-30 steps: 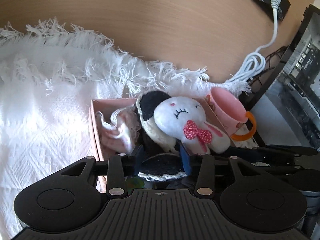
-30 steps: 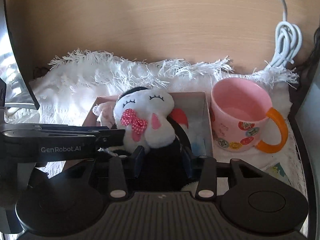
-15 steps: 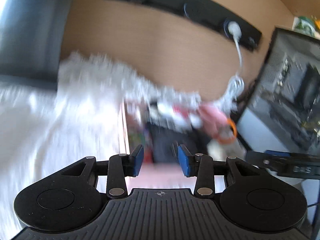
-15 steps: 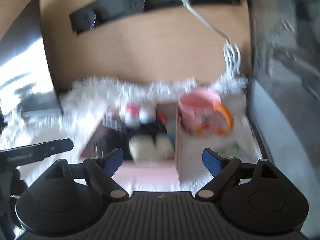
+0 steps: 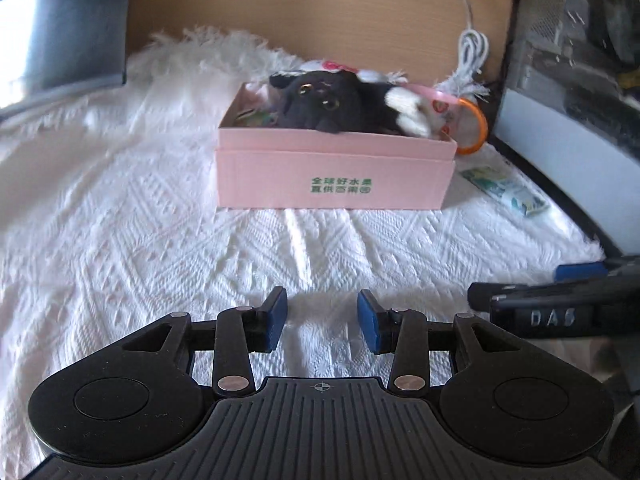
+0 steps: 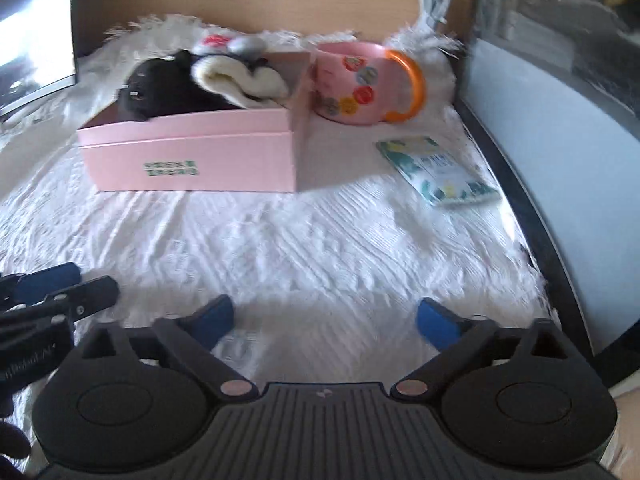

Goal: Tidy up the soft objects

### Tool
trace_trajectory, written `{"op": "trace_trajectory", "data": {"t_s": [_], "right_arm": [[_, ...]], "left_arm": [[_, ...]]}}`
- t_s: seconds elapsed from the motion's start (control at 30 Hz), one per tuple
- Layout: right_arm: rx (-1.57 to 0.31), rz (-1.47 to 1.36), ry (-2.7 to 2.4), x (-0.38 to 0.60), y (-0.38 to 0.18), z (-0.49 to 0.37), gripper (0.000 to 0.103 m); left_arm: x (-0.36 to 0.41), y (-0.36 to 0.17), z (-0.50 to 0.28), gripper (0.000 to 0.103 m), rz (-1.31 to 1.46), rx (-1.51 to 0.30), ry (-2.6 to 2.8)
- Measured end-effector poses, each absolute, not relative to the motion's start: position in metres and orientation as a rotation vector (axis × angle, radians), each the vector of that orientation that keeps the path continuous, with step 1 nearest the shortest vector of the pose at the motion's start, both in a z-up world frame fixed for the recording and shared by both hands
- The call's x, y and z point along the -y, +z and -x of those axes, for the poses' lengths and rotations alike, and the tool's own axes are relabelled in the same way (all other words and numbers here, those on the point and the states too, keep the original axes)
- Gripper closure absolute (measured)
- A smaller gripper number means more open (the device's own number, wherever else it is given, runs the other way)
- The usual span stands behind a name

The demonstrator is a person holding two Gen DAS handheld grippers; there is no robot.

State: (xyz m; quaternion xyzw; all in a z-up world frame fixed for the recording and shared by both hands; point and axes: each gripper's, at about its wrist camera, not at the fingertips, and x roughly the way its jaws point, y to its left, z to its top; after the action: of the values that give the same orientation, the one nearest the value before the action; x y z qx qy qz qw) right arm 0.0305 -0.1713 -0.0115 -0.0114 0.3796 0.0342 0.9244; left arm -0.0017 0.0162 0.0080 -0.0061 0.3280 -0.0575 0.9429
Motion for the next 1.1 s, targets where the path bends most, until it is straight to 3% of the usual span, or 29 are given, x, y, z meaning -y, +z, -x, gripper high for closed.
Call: {"op": "trace_trajectory", "data": {"t_s": [0.37, 1.1], "right_arm": [[-0.658, 0.020, 0.091, 0.171, -0.022, -0.029, 0.000], [-0.659, 0.012, 0.097, 0.173, -0.022, -0.030, 0.000]], "left_arm": [[0.000, 0.003, -0.003, 0.057, -0.037, -0.647, -0.082], [-0.002, 0.003, -0.006, 0.057, -0.029, -0.647, -0.082]]}}
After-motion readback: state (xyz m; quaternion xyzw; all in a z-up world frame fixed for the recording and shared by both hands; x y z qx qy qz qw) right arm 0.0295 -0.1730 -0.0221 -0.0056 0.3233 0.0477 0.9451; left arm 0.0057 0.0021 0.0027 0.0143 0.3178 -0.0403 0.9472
